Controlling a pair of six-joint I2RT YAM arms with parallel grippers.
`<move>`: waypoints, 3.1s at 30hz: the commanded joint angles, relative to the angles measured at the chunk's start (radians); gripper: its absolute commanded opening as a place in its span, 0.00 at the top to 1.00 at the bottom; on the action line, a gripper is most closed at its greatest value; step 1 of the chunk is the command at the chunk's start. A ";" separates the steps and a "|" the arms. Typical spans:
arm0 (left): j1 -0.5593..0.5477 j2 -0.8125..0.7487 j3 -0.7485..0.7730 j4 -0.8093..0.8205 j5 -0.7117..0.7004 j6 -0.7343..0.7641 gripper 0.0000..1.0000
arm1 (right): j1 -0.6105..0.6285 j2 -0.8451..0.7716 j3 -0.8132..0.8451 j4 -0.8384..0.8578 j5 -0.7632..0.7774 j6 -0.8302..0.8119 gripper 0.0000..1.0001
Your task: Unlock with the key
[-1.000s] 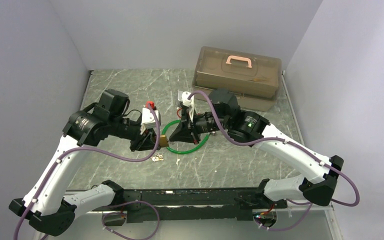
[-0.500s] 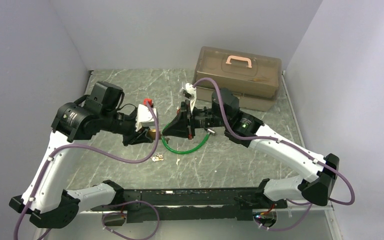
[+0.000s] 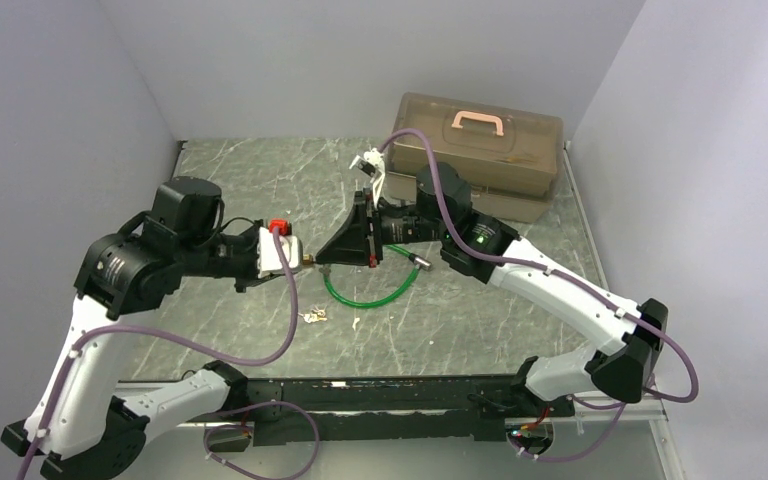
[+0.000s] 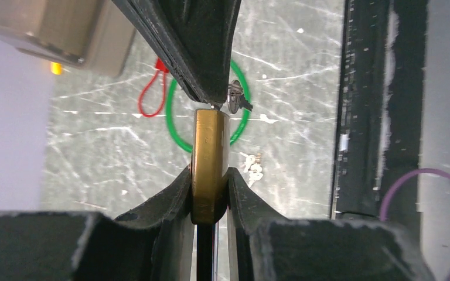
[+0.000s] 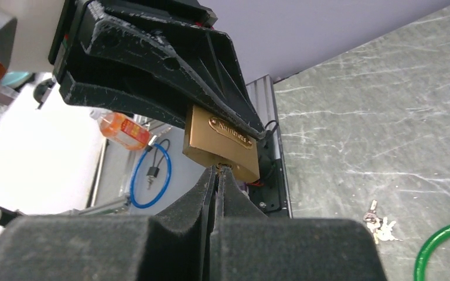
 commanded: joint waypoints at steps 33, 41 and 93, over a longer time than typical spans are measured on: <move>-0.043 -0.032 -0.017 0.185 0.153 -0.100 1.00 | -0.069 -0.162 0.023 -0.067 0.085 -0.354 0.39; -0.044 0.099 0.071 0.045 0.296 -0.146 1.00 | 0.048 -0.118 0.084 -0.151 0.107 -0.509 0.36; -0.027 -0.058 -0.275 0.167 -0.162 0.140 0.29 | 0.018 -0.138 -0.013 -0.111 0.160 -0.405 1.00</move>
